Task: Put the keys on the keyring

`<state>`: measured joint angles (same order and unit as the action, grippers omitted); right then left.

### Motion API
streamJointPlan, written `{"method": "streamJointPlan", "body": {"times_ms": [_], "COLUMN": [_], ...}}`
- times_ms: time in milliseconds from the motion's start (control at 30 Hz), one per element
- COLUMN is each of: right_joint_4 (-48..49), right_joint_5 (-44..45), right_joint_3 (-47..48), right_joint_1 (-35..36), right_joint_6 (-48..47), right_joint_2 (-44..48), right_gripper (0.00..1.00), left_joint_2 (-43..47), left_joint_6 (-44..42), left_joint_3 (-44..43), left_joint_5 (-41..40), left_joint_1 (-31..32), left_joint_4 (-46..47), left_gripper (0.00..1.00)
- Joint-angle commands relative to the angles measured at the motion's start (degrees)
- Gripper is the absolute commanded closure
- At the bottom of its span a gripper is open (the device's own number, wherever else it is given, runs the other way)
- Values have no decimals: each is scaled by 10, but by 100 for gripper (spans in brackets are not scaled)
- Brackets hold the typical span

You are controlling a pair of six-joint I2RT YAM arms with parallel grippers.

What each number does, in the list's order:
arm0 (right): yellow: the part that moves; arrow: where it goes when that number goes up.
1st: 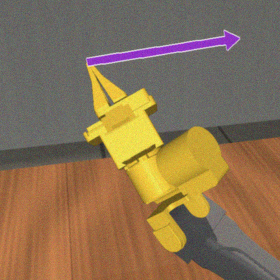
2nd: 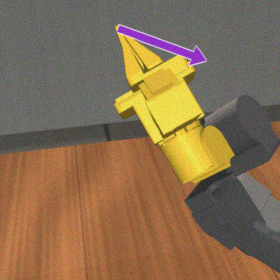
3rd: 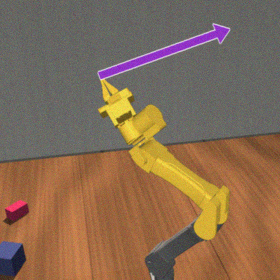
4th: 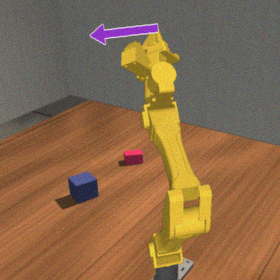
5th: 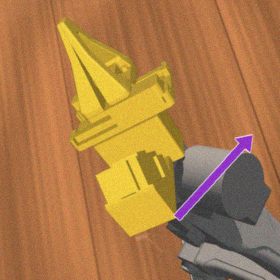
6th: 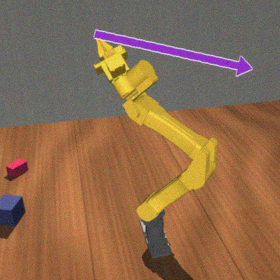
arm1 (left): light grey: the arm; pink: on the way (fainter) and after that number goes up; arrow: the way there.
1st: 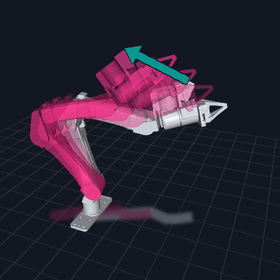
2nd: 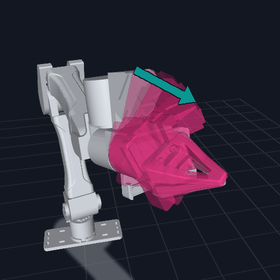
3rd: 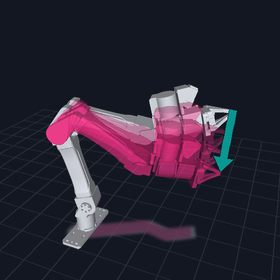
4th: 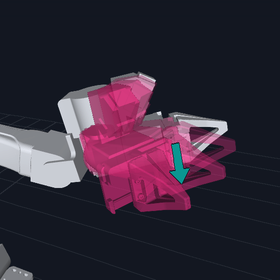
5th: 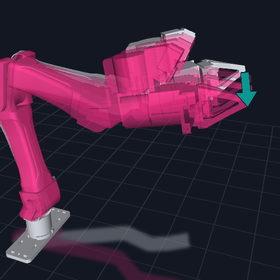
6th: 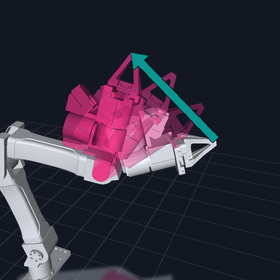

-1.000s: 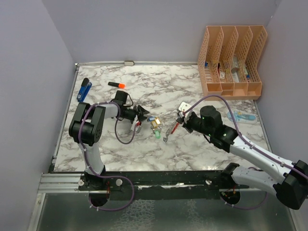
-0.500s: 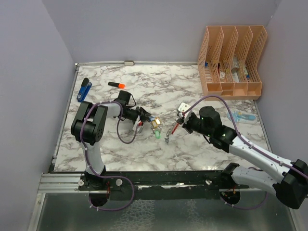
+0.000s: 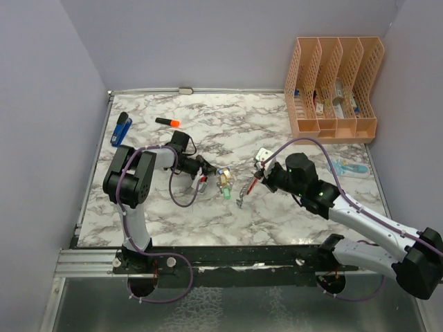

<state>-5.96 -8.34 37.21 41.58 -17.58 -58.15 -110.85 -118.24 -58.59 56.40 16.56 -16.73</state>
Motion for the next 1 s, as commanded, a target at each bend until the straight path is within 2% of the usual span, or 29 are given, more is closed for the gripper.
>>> {"method": "streamJointPlan", "body": {"times_ms": [0,300,400,500,567,600,667,700,967], "right_joint_4": [31,25,25,20,18,18,18,17,15], "right_joint_5": [12,11,8,3,1,0,0,0,2], "right_joint_3": [0,1,0,6,8,8,9,8,7], "right_joint_1": [3,3,3,3,3,3,3,3,3], "right_joint_6": [9,7,5,6,8,10,13,14,14], "right_joint_2": [-2,3,4,-2,-5,-6,-5,-5,0], "right_gripper": [99,99,99,99,99,99,99,99,99], "left_joint_2": [-30,-17,-5,-9,-9,-8,-7,-7,-16], "left_joint_6": [-314,-306,-271,-276,-282,-284,-285,-285,-276], "left_joint_3": [18,21,11,-4,9,17,31,33,17], "left_joint_5": [-73,-71,-58,-64,-74,-79,-83,-84,-90], "left_joint_1": [5,6,5,5,6,6,6,6,10], "left_joint_4": [-65,-84,-115,-162,-152,-139,-109,-103,-104], "left_gripper": [100,100,100,100,100,97,82,80,77]}}
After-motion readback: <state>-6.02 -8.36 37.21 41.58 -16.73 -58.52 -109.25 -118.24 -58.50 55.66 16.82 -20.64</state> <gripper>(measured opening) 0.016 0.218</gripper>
